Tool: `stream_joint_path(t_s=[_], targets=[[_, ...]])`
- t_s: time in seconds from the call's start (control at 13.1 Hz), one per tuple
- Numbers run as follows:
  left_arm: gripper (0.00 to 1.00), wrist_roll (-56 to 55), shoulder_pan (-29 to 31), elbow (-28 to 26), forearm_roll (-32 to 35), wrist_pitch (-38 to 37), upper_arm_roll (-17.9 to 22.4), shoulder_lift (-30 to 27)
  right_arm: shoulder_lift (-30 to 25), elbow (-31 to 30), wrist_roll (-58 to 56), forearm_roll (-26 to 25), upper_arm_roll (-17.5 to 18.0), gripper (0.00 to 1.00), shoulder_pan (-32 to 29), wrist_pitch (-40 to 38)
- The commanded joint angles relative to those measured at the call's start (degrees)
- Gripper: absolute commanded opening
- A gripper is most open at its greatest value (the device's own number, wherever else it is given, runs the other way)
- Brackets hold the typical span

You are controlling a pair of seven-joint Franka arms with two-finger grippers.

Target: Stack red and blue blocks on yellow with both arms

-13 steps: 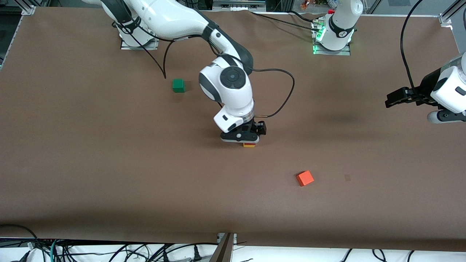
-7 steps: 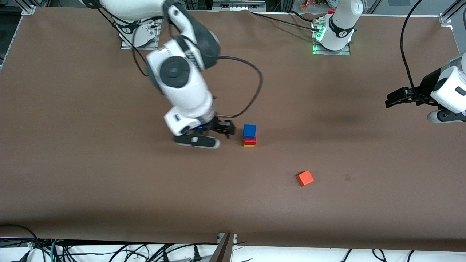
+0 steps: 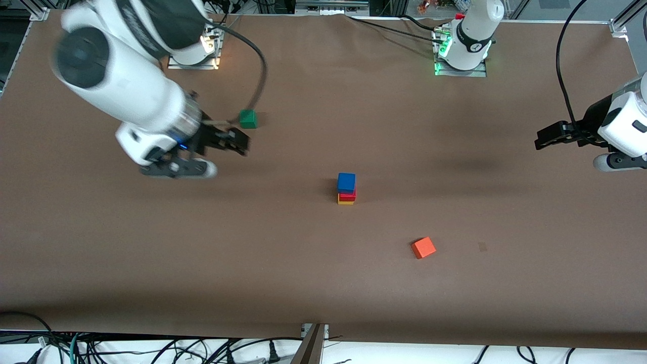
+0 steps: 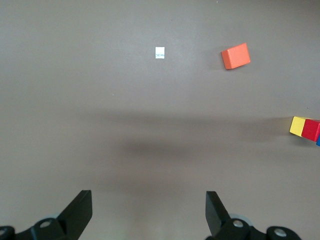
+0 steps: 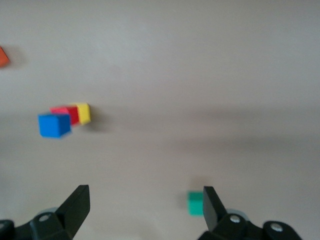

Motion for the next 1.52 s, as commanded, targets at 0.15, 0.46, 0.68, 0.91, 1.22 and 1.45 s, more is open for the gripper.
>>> stream_joint_path(t_s=[0.15, 0.46, 0.68, 0.91, 1.22, 1.45], targets=[[1.00, 1.2, 0.2, 1.6, -0.4, -0.3, -0.2, 0.9, -7.9, -5.3, -14.3, 0.8, -10.6, 1.00, 0.1, -8.8], [1.00, 1.2, 0.2, 1.6, -0.4, -0.3, -0.2, 0.9, -10.6, -8.2, -19.8, -0.5, -14.4, 1.00, 0.1, -10.3], [1.00, 1.2, 0.2, 1.6, -0.4, -0.3, -0.2, 0.9, -16.1, -16.1, -20.0, -4.9, -13.0, 1.00, -0.1, -6.7], [1.00, 1.2, 0.2, 1.6, -0.4, -0.3, -0.2, 1.0, -23.8, -27.2, -20.2, -9.4, -3.5, 1.00, -8.0, 0.4], [1.00, 1.2, 0.2, 1.7, -0.4, -0.3, -0.2, 1.1, -26.7, -34.1, -23.7, -9.6, 3.1, 1.00, -16.1, 7.4], [1.00, 1.2, 0.2, 1.7, -0.4, -0.3, -0.2, 1.1, -26.8, -34.4, -25.2, -9.8, 4.0, 1.00, -17.7, 7.9]])
